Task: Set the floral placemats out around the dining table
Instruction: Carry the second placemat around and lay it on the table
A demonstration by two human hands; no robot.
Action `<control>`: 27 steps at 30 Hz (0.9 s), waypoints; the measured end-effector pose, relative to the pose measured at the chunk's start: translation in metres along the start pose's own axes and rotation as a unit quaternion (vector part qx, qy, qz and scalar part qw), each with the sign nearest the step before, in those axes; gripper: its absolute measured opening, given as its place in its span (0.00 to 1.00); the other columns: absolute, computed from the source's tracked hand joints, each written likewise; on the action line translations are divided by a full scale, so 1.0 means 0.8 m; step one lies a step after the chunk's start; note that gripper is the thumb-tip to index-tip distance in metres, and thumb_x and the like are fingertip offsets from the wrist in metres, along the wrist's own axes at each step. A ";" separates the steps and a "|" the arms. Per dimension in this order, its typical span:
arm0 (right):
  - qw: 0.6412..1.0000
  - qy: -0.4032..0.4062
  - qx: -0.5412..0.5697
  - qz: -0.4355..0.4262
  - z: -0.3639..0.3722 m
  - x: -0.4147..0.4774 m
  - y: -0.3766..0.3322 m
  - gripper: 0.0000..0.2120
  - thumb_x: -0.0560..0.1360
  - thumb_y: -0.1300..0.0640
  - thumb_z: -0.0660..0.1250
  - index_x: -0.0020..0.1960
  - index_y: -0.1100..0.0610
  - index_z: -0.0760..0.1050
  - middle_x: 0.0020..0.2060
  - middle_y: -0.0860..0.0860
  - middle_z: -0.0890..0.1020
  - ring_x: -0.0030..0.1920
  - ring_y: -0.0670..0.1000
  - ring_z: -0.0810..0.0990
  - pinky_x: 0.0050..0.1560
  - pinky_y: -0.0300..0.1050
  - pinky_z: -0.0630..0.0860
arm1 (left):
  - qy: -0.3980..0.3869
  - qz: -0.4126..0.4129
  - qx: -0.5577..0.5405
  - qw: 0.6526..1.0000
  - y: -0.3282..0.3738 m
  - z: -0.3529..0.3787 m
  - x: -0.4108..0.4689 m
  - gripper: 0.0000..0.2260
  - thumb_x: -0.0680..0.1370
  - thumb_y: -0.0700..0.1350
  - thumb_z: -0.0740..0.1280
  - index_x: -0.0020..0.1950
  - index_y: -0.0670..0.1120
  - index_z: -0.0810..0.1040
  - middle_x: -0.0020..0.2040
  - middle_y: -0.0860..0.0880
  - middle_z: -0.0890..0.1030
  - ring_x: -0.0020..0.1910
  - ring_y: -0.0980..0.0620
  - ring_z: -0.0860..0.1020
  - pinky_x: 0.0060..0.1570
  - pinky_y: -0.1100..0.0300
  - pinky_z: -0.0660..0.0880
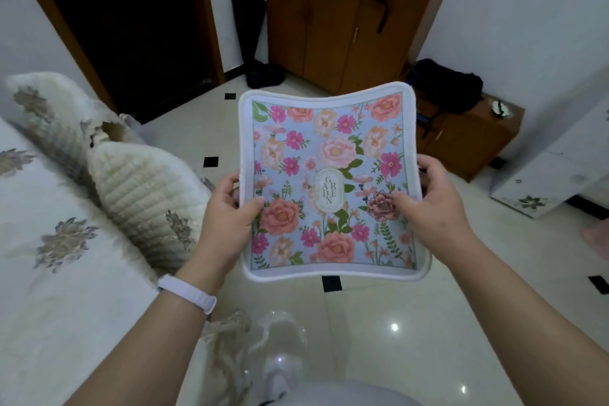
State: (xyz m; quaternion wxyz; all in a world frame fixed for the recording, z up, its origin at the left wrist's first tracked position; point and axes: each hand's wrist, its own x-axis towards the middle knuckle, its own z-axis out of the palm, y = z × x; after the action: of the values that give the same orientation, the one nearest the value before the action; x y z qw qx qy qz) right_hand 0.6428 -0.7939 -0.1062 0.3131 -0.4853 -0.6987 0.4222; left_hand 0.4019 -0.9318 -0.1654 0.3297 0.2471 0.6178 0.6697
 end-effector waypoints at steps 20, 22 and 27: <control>0.985 -0.148 0.077 -0.043 0.079 0.350 0.043 0.23 0.75 0.64 0.69 0.59 0.41 0.67 0.48 0.40 0.81 0.43 0.38 0.83 0.40 0.40 0.82 | 0.160 -0.021 0.044 0.986 0.009 0.085 0.222 0.15 0.78 0.31 0.65 0.59 0.49 0.73 0.56 0.45 0.82 0.50 0.45 0.84 0.45 0.46 0.82; 0.983 -0.157 0.087 -0.039 0.076 0.395 0.050 0.23 0.75 0.64 0.69 0.59 0.40 0.67 0.50 0.40 0.81 0.44 0.40 0.84 0.43 0.44 0.83 | 0.178 -0.021 0.063 0.982 0.014 0.112 0.255 0.14 0.78 0.32 0.65 0.59 0.48 0.74 0.55 0.44 0.82 0.50 0.44 0.84 0.45 0.44 0.82; 0.977 -0.185 0.104 -0.031 0.074 0.477 0.046 0.22 0.76 0.64 0.69 0.60 0.42 0.67 0.49 0.39 0.80 0.43 0.39 0.83 0.37 0.36 0.80 | 0.224 -0.006 0.091 0.970 0.027 0.157 0.312 0.14 0.78 0.33 0.66 0.60 0.48 0.75 0.53 0.47 0.83 0.48 0.49 0.85 0.42 0.54 0.83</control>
State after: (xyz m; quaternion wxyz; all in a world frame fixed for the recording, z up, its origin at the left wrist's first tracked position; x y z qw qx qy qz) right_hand 0.4807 -0.4444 -0.1549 0.2397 -0.3416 -0.7115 0.5654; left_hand 0.3268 -0.6626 -0.1484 0.1629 0.1164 0.7358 0.6470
